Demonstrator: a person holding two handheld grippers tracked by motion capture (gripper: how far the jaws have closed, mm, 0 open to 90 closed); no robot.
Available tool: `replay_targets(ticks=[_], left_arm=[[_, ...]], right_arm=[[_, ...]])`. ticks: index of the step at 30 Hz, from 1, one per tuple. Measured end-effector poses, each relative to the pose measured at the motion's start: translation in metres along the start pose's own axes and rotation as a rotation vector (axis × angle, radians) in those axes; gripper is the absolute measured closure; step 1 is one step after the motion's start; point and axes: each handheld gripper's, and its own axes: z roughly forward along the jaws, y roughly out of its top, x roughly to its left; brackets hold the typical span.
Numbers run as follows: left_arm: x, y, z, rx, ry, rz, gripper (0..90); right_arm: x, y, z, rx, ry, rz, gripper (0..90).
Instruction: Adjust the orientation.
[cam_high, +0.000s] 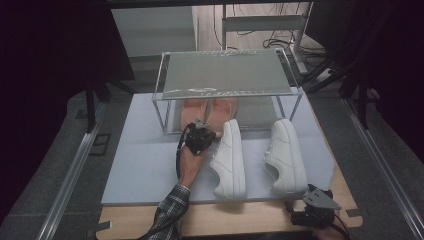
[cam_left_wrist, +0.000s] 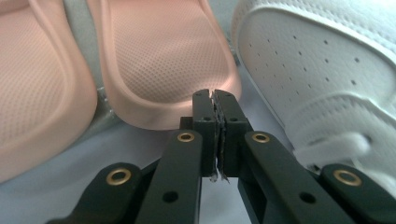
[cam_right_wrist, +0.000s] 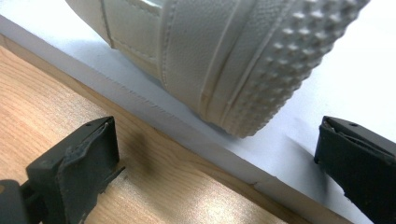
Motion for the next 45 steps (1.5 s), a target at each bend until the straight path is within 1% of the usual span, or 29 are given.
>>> replay_targets(ticks=[1,4,5,7,8,10,13,16,19,21,24,26,27,28,30,31,32,33,35,37,39,40,43,45], left_arm=[[0.001,0.001,0.002,0.002,0.004,0.005,87.9],[0.002,0.004,0.006,0.000,0.009,-0.009,87.9],[0.003,0.005,0.007,0.010,0.012,0.004,87.9],[0.003,0.007,0.010,0.012,0.010,0.006,87.9],[0.002,0.008,0.011,0.007,0.010,0.001,87.7],[0.002,0.009,0.010,0.012,0.017,0.014,87.0],[0.005,0.009,0.004,-0.016,0.033,0.014,86.4],[0.014,0.007,-0.002,-0.041,0.073,-0.024,87.5],[0.023,0.004,-0.004,-0.035,0.123,-0.054,88.5],[0.026,0.002,-0.002,-0.032,0.124,-0.076,88.6],[0.027,0.000,0.003,-0.016,0.111,-0.056,88.6],[0.023,-0.001,0.008,-0.009,0.104,-0.046,88.5],[0.021,-0.001,0.009,-0.014,0.104,-0.041,88.8],[0.017,0.000,0.012,-0.016,0.095,-0.043,88.8],[0.014,0.001,0.013,-0.014,0.098,-0.038,88.8],[0.012,0.002,0.014,-0.014,0.093,-0.035,88.7],[0.012,0.002,0.015,-0.014,0.087,-0.025,88.3],[0.011,0.002,0.015,-0.013,0.089,-0.026,87.8],[0.012,0.003,0.011,-0.016,0.104,-0.010,87.0],[0.017,0.002,0.002,-0.036,0.124,-0.008,86.3],[0.024,0.002,-0.007,-0.061,0.138,-0.023,84.3],[0.030,0.002,-0.015,-0.068,0.162,-0.023,83.2],[0.047,-0.001,-0.029,-0.083,0.212,-0.051,80.6],[0.058,-0.003,-0.035,-0.092,0.232,-0.092,76.8]], right_arm=[[0.000,0.000,0.000,0.000,0.000,0.000,0.0],[0.000,0.000,0.000,0.000,0.001,0.001,0.0],[0.000,0.000,0.000,0.000,0.001,0.001,0.0],[0.000,0.000,0.000,0.000,0.002,0.001,0.0],[0.000,0.000,0.000,0.000,0.002,0.001,0.0],[0.000,0.000,0.000,0.000,0.002,0.000,0.0],[0.000,0.000,0.000,0.000,0.002,0.000,0.0],[0.000,0.000,0.000,0.000,0.002,0.000,0.0],[0.000,0.000,0.000,0.000,0.002,0.000,0.0],[0.000,0.000,0.000,0.000,0.002,0.000,0.0],[0.000,0.000,0.000,0.000,0.002,0.000,0.0],[0.000,0.000,0.000,0.000,0.002,0.000,0.0],[0.000,0.000,0.000,0.000,0.002,0.000,0.0],[0.000,0.000,0.000,0.000,0.002,0.000,0.0],[0.000,0.000,0.000,0.000,0.002,0.000,0.0],[0.000,0.000,0.000,0.000,0.002,0.000,0.0],[0.000,0.000,0.000,0.000,0.002,0.000,0.0],[0.000,0.000,0.000,0.000,0.003,0.000,0.0],[0.000,0.000,0.000,0.001,0.001,-0.001,0.0],[0.000,0.000,0.000,0.000,0.001,-0.001,0.0],[0.000,0.000,0.000,0.001,0.001,-0.001,0.0],[0.000,0.000,0.000,0.000,0.003,0.000,0.0],[0.000,0.000,0.000,0.000,0.002,0.000,0.0],[0.000,0.000,0.000,0.000,0.000,-0.001,0.0]])
